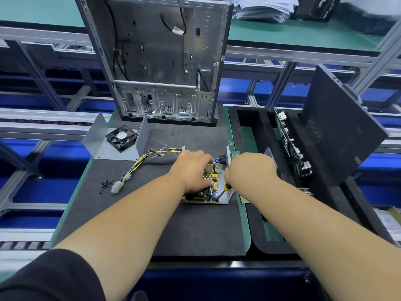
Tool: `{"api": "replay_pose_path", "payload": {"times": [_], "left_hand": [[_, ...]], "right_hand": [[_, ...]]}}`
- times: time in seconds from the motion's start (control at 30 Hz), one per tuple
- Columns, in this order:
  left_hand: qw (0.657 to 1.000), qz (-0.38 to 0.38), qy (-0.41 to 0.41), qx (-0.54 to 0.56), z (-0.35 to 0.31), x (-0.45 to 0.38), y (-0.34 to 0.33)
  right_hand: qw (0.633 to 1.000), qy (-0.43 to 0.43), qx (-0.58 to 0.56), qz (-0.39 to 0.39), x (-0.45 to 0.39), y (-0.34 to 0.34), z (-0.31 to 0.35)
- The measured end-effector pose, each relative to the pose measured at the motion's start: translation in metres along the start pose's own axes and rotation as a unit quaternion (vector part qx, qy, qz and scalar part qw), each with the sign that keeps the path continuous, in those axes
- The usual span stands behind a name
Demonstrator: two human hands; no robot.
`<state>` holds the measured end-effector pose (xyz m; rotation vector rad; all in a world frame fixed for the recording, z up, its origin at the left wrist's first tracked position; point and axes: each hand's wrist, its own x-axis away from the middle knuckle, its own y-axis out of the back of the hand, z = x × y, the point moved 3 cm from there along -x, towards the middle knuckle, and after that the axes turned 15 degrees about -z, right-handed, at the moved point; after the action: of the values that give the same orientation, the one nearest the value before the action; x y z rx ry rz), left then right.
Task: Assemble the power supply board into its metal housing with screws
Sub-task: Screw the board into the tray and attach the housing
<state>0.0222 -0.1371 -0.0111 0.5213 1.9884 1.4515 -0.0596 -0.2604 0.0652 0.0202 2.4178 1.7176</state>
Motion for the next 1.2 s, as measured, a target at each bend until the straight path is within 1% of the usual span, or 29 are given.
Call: {"api": "replay_pose_path", "payload": {"times": [0.03, 0.1, 0.17, 0.2, 0.27, 0.4, 0.53, 0.57, 0.67, 0.7, 0.8, 0.9, 0.97, 1.03, 1.1, 1.2], "left_hand": [[1.0, -0.002, 0.0, 0.002, 0.0, 0.0, 0.0], [1.0, -0.004, -0.002, 0.004, 0.0, 0.0, 0.0], [1.0, -0.002, -0.004, 0.001, 0.0, 0.0, 0.0], [1.0, -0.002, -0.003, 0.001, 0.0, 0.0, -0.001], [1.0, -0.001, -0.001, 0.001, 0.001, -0.001, -0.001], [1.0, -0.001, -0.001, 0.004, 0.001, -0.001, -0.002], [1.0, -0.002, -0.001, 0.004, 0.001, -0.001, -0.002], [1.0, -0.004, 0.0, 0.005, 0.001, -0.001, -0.002], [1.0, -0.006, 0.002, 0.008, 0.002, 0.0, -0.002], [1.0, -0.006, 0.002, 0.007, 0.002, 0.0, -0.002], [1.0, -0.008, 0.0, 0.005, 0.001, -0.001, -0.002], [1.0, -0.011, 0.002, 0.01, 0.002, -0.001, -0.003], [1.0, -0.009, 0.0, 0.009, 0.002, -0.001, -0.003], [1.0, -0.007, 0.002, 0.011, 0.002, -0.001, -0.003], [1.0, -0.007, 0.005, 0.015, 0.002, -0.001, -0.003], [1.0, -0.007, 0.007, 0.019, 0.002, 0.0, -0.004]], "right_hand": [[1.0, 0.013, -0.001, -0.005, 0.0, 0.0, 0.0], [0.997, 0.049, -0.053, -0.015, 0.001, 0.002, 0.0], [0.987, 0.092, -0.134, 0.011, 0.003, 0.008, -0.003], [0.98, 0.12, -0.154, 0.026, 0.004, 0.01, -0.003], [0.975, 0.155, -0.156, 0.036, 0.004, 0.012, -0.004], [0.978, 0.172, -0.12, 0.015, -0.001, 0.013, -0.002], [0.985, 0.165, -0.059, -0.008, -0.001, 0.006, 0.005], [0.989, 0.14, -0.044, -0.018, -0.001, 0.004, 0.005], [0.999, 0.023, -0.027, -0.026, -0.002, 0.0, 0.0], [0.999, 0.007, -0.022, -0.027, -0.001, -0.001, -0.001], [0.999, 0.029, -0.014, -0.038, 0.001, -0.002, 0.003], [0.99, 0.042, -0.131, -0.01, 0.005, 0.004, 0.0], [0.979, 0.092, -0.181, 0.015, 0.007, 0.011, -0.002], [0.975, 0.129, -0.18, 0.024, 0.009, 0.015, -0.003], [0.979, 0.131, -0.157, 0.02, 0.007, 0.015, -0.004], [0.987, 0.122, -0.103, 0.032, 0.003, 0.012, -0.001]]}}
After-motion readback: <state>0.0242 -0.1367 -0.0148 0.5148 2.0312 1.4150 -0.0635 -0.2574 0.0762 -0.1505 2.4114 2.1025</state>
